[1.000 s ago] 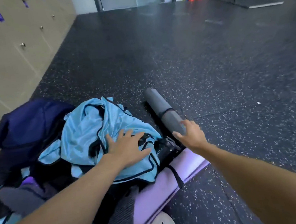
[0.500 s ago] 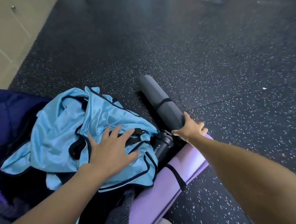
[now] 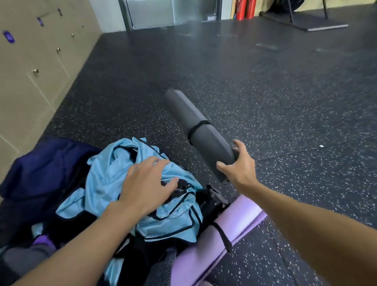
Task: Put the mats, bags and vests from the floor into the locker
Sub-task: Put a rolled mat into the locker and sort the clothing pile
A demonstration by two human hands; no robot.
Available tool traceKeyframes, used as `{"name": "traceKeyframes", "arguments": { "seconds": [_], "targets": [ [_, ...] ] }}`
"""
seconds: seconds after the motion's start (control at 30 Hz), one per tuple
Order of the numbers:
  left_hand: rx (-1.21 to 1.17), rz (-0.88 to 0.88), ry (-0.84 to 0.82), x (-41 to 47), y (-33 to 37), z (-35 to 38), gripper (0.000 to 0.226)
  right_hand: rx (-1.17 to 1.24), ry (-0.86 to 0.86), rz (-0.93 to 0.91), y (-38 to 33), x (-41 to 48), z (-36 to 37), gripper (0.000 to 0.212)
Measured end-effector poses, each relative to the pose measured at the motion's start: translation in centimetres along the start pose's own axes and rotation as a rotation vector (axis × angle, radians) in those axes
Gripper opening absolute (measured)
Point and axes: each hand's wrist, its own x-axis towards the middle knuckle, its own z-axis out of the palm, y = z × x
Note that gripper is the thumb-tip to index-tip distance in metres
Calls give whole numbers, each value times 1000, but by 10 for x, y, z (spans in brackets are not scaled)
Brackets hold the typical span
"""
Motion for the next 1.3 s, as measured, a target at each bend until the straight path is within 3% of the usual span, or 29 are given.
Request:
{"name": "traceKeyframes", "arguments": {
  "seconds": [0.23,0.43,0.6,0.73,0.9,1.07,1.3],
  "targets": [
    [57,54,214,-58,-18,-112,75,88,-139,-249,-116,-101,-22,58],
    [-11,109,153,-145,-55,-178,91,139,-276,-432,-197,-189,-18,56],
    [-58,27,254,-218,-88,-232,103,221,-436,-574,-265,-250,1,52],
    [29,-41,391,-273,-127,-279,96,275,-563,-721,-319,-296,29,41],
    [148,-93,522,-330,-181,-334,87,320,-775,-747,-379,-330,77,66],
    [261,-179,551,-363,-242,-377,87,352,-917,-788,-430,-356,129,64],
    [117,-328,576,-374,-322,-388,92,426,-855,-770,-478,-382,221,62]
  ]
}}
